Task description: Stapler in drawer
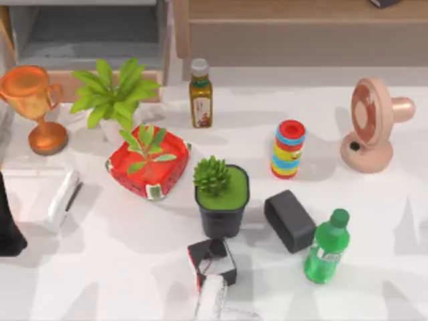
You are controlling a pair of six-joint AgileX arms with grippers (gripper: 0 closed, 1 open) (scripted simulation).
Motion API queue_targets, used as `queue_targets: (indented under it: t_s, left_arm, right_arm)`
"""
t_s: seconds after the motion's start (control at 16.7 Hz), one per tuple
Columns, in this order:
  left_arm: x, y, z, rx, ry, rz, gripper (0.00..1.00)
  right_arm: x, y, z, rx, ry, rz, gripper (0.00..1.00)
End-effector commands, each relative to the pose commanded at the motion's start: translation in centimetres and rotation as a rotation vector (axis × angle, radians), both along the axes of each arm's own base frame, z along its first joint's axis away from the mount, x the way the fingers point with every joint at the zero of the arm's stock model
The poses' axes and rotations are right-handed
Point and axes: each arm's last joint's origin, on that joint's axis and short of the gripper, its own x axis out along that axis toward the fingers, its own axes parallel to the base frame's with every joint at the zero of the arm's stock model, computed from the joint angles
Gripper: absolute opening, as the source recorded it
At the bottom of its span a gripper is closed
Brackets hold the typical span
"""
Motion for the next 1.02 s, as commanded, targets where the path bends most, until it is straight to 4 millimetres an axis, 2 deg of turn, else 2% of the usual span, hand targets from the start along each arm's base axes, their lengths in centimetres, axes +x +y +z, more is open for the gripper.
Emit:
queue_targets:
  t_s: [0.24, 0.42, 0.6, 0.72, 0.84, 1.02]
  left_arm:
    - [0.0, 0.0, 0.4, 0.003, 0.019, 0.004, 1.00]
    - [0.3, 0.0, 2.1, 0.016, 0.110, 0.002, 1.00]
    - [1.4, -0.3, 4.4, 0.041, 0.287, -0.021, 1.00]
    - [3.1, -0.6, 5.7, 0.064, 0.454, -0.050, 1.00]
    - [5.6, -1.2, 6.6, 0.094, 0.646, -0.088, 1.00]
    - [10.3, -2.4, 6.4, 0.143, 0.941, -0.150, 1.00]
  right_arm:
    - [0.0, 0.0, 0.0, 0.000, 0.000, 0.000, 1.00]
    - [0.0, 0.0, 0.0, 0.000, 0.000, 0.000, 1.00]
    - [0.0, 0.0, 0.0, 0.000, 0.000, 0.000, 1.00]
    - [0.0, 0.0, 0.0, 0.000, 0.000, 0.000, 1.00]
    - [0.0, 0.0, 0.0, 0.000, 0.000, 0.000, 1.00]
    - [0.0, 0.0, 0.0, 0.000, 0.000, 0.000, 1.00]
